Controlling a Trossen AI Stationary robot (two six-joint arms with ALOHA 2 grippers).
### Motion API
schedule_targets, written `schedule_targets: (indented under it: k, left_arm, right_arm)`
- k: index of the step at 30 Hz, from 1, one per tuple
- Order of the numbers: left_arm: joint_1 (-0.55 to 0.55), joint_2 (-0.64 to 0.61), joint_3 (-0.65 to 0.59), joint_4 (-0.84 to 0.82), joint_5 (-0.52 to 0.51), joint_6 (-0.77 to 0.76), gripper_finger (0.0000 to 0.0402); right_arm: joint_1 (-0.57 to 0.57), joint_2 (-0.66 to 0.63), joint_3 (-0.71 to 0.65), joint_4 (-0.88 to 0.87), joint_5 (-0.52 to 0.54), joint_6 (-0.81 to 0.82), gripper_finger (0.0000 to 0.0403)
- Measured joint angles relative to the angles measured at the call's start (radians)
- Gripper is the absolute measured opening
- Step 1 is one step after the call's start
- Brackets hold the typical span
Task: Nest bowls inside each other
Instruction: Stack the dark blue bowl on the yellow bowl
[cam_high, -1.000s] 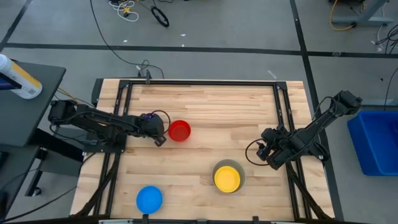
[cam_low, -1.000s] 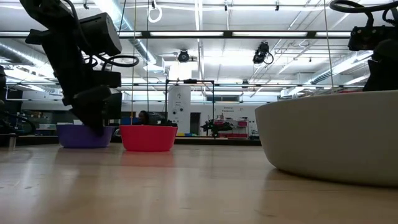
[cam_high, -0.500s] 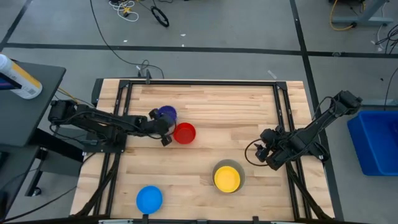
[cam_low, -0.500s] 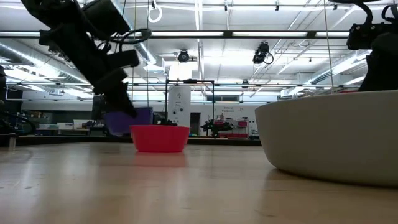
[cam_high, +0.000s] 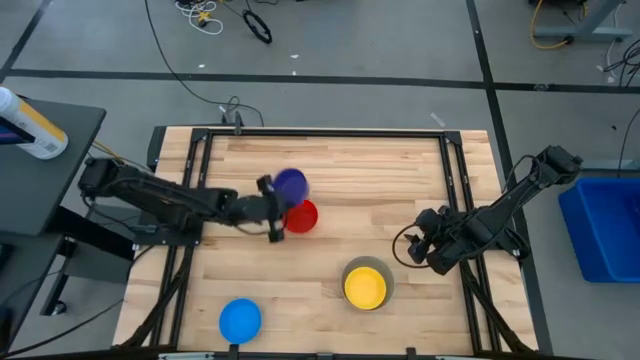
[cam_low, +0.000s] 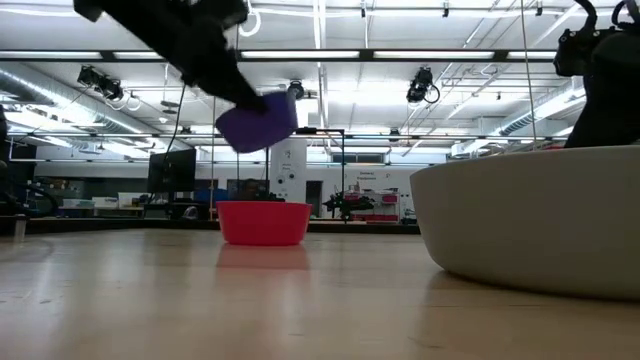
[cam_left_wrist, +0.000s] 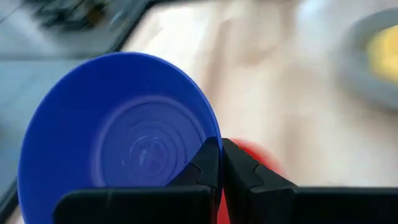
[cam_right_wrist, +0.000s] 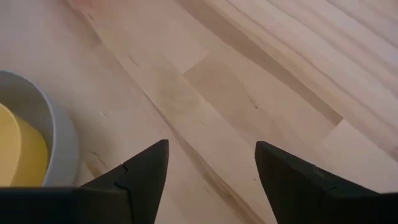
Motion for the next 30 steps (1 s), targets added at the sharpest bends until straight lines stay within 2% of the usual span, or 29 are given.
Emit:
schedule_targets:
  k: [4,7,11,14,19,26,30]
  left_arm:
    - [-0.104,0.062,0.022,0.128,0.050,0.047,0.0006]
    - [-0.150,0.175,0.082,0.195,0.125,0.075,0.0006]
    - [-0.175,0.365,0.235,0.151,0.165,0.124,0.0006]
    - [-0.186,0.478,0.369,0.064,0.171,0.159,0.0006]
    - [-0.191,0.575,0.510,-0.007,0.189,0.200,0.0006]
    - [-0.192,0.588,0.534,-0.021,0.197,0.185,0.0006]
    - [-0.192,0.588,0.534,-0.015,0.197,0.177,0.0006]
  right_arm:
    - [0.000,0.000,0.000,-0.009,0.003,-0.020,0.0237]
    - [0.001,0.000,0.000,-0.027,0.041,0.008,0.0232]
    - [0.030,-0.020,0.000,-0.074,0.129,0.048,0.0227]
    - [0.100,-0.074,0.000,-0.071,0.196,0.039,0.0224]
    - [0.344,-0.232,0.000,-0.051,0.390,-0.068,0.0220]
    - [0.804,-0.404,-0.044,-0.032,0.698,-0.200,0.0226]
    - [1.031,-0.430,-0.147,0.102,0.885,-0.231,0.0231]
